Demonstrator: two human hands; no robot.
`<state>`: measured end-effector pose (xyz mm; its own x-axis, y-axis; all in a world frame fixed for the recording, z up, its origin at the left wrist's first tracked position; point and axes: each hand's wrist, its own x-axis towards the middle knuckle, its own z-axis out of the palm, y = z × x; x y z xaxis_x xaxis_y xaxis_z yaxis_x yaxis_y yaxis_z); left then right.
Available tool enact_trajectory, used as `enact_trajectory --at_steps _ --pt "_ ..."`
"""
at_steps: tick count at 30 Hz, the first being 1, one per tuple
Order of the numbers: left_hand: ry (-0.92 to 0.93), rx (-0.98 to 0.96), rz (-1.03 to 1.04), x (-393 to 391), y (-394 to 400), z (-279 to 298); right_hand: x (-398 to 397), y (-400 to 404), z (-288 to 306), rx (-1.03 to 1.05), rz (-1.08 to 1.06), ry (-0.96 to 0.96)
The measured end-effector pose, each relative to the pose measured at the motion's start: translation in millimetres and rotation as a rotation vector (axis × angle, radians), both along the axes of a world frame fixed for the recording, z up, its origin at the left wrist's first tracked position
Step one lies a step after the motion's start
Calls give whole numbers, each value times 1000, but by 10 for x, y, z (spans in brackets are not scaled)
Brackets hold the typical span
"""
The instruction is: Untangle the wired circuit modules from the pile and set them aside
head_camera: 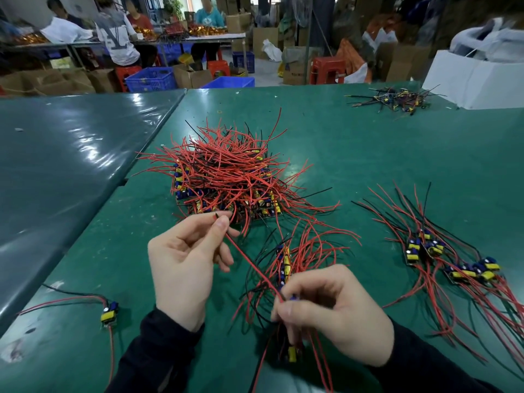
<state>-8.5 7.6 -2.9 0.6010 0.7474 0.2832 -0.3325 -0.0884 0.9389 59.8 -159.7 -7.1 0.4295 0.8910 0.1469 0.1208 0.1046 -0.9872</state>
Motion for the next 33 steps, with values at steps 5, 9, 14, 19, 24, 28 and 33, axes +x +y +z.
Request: enact_trajectory --at_steps 5,9,14,19,24,28,33 --pt "41 -57 -130 -15 -65 51 196 3 83 35 -285 310" --pt "237 8 -420 -38 -285 34 277 6 116 106 -364 391" --pt "357 -134 -622 -9 -429 -53 209 41 66 119 -349 376" --pt "333 -241 -686 -13 -398 -69 184 62 34 108 -297 481" --pt "323 -277 -659 -22 -396 -60 292 -5 84 32 -227 421" --pt "371 -266 -658 -32 -407 -40 329 -19 78 34 -297 374" --pt "358 -64 -541 -32 -421 -42 308 7 55 62 -348 433"
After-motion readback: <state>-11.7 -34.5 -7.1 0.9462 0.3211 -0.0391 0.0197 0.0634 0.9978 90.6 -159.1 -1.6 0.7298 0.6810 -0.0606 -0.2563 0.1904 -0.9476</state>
